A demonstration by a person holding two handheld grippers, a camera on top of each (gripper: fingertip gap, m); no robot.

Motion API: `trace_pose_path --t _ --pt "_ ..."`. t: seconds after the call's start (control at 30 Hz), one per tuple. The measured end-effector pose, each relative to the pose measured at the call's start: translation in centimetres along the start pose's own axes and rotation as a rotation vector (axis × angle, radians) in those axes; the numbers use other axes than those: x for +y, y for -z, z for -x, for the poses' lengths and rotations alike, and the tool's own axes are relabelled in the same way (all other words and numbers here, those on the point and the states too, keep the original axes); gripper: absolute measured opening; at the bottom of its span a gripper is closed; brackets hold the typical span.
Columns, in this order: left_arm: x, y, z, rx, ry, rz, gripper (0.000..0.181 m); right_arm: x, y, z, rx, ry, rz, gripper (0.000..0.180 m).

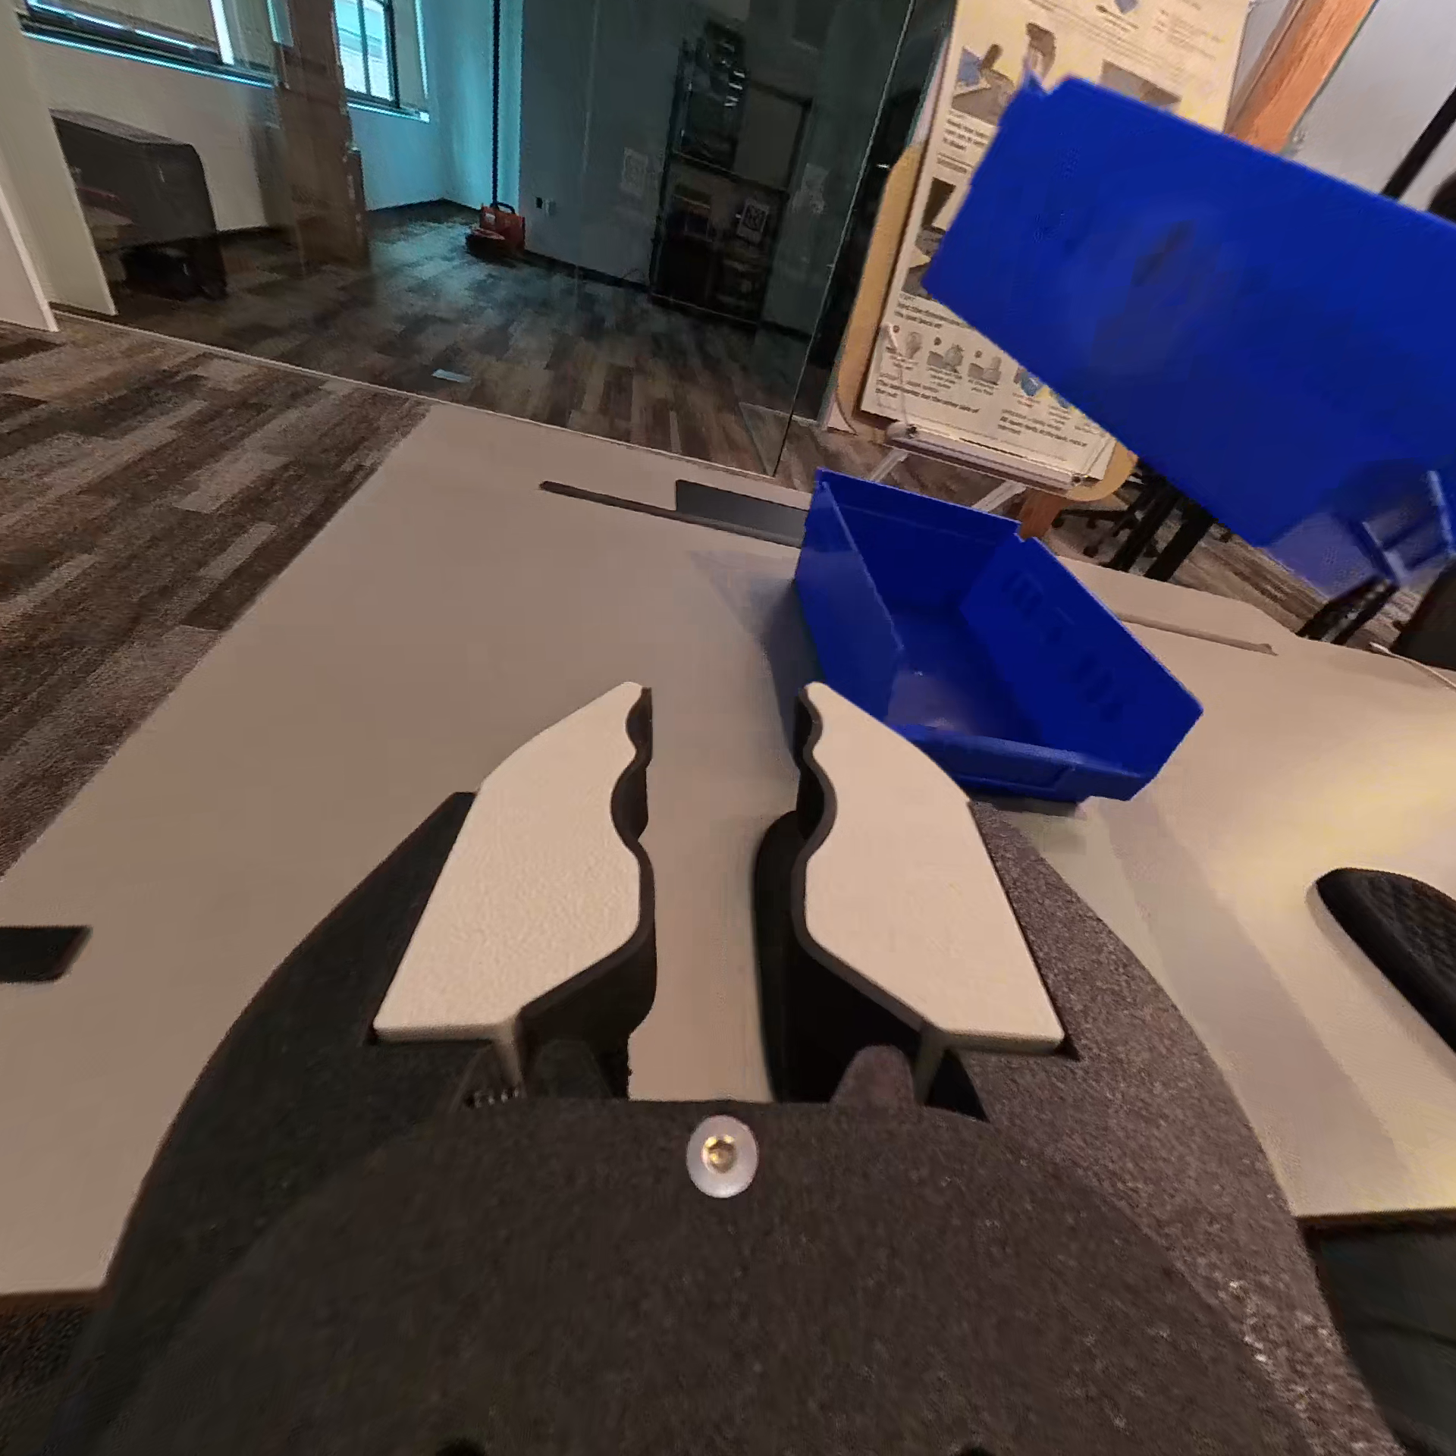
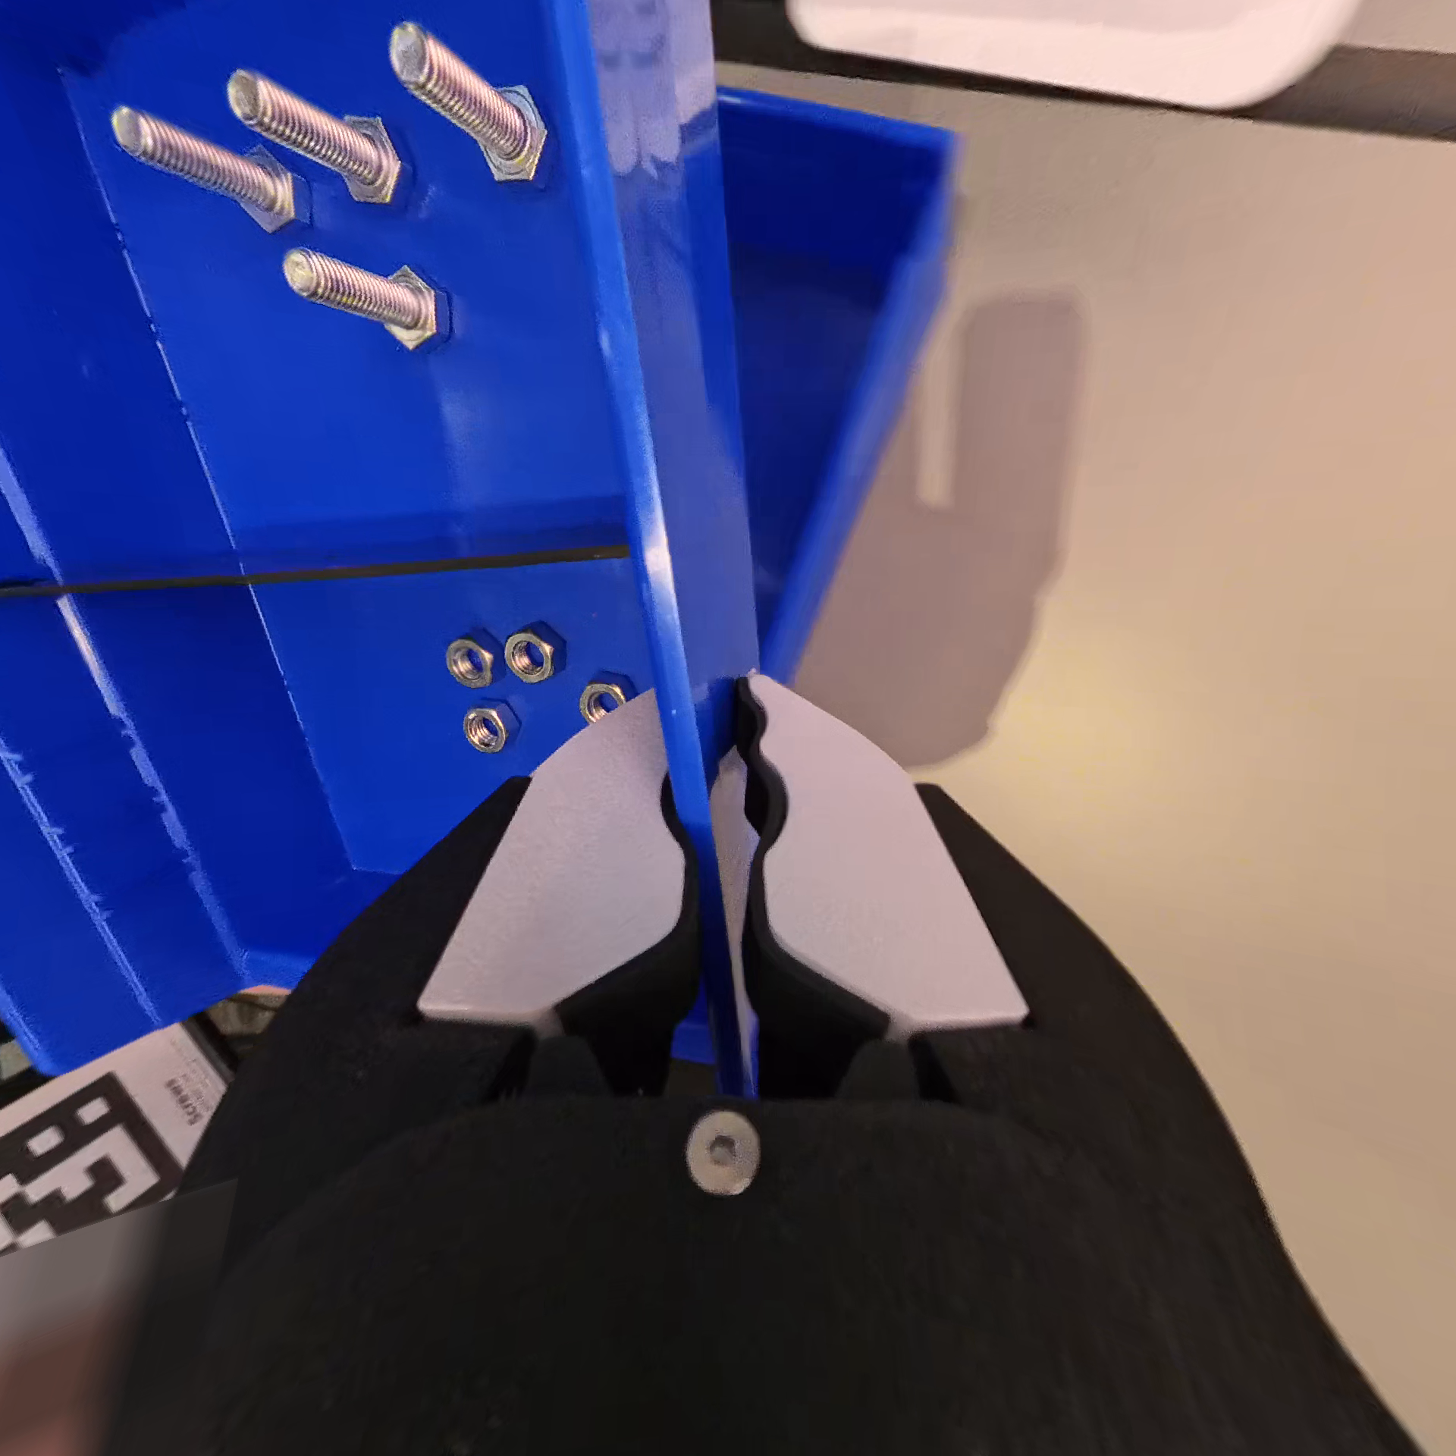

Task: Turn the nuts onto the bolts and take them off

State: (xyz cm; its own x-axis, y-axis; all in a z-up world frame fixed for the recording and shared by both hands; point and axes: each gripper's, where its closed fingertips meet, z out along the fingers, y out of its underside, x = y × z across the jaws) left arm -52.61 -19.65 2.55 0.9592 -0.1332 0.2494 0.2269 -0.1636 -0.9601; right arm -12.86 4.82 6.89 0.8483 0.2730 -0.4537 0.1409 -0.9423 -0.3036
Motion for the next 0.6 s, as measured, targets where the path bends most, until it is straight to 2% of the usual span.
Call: trace_pose_path --t 0.33,0.47,0.6 --pt "-0.7 4.2 5.5 -0.096 0.05 -0.072 0.033 -5.8 -13.3 18.3 -0.073 0.19 0.056 0.006" --pt "-0.7 5.4 7.3 -0.126 0.078 -0.09 0.033 -6.1 -18.9 22.7 -0.084 0.242 0.082 0.005" --pt "-0.4 6.1 8.8 -0.155 0.107 -0.094 0.032 -5.1 -24.5 24.5 -0.063 0.281 0.125 0.006"
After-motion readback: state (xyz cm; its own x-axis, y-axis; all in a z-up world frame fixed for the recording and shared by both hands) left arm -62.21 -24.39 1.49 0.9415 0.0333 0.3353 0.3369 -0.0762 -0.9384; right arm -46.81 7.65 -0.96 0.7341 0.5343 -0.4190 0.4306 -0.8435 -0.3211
